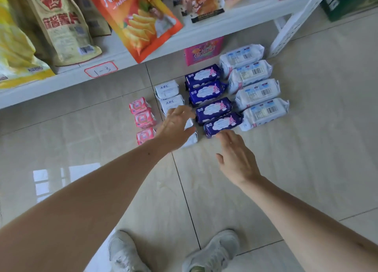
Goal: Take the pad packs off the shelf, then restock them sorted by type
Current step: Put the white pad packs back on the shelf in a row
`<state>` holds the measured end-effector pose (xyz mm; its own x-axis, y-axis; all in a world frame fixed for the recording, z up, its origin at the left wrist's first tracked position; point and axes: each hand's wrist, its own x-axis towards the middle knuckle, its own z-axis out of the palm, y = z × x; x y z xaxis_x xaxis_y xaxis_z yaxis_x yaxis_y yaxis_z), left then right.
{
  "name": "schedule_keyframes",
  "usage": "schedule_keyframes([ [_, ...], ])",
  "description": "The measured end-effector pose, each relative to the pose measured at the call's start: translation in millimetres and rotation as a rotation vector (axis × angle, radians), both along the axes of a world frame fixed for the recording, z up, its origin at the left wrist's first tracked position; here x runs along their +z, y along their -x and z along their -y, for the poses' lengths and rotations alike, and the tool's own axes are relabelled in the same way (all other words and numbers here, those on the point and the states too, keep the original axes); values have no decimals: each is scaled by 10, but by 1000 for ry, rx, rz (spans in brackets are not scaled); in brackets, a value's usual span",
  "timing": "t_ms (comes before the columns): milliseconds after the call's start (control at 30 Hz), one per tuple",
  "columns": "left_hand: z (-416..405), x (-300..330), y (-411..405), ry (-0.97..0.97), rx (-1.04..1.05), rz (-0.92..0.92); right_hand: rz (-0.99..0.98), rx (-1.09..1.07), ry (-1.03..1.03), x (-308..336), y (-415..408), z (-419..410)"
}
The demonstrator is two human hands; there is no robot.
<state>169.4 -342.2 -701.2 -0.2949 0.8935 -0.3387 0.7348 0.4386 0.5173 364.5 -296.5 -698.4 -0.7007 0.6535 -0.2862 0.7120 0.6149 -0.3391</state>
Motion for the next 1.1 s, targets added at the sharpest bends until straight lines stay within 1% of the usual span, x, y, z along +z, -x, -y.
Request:
schedule_keyframes([
  [133, -454, 154, -413, 25, -42, 33, 42, -8, -15, 209, -431, -502],
  [267, -887, 179, -629, 27, -82, 42, 78, -37, -5, 281, -660, -1008],
  [567, -1829, 45, -834, 74, -112, 71, 177, 37, 32, 138, -952, -2087],
  [633, -2001, -37, -869, 96, -154, 56, 190, 63, 25, 70, -1015, -2298],
  [733, -2242, -234, -940, 119, -152, 54, 234, 129, 32, -93, -1111, -2638],
  [867, -2457, -538, -1122, 143, -57, 65, 209, 247, 29, -421, -1193, -3021],
  [1033, -2522, -1079, -1306, 105, 60, 29, 195, 479, 31, -1012, -1268, -3105],
  [1100, -2506, -1295, -1311, 107, 82, -8, 186, 518, 40, -1254, -1274, -3131],
])
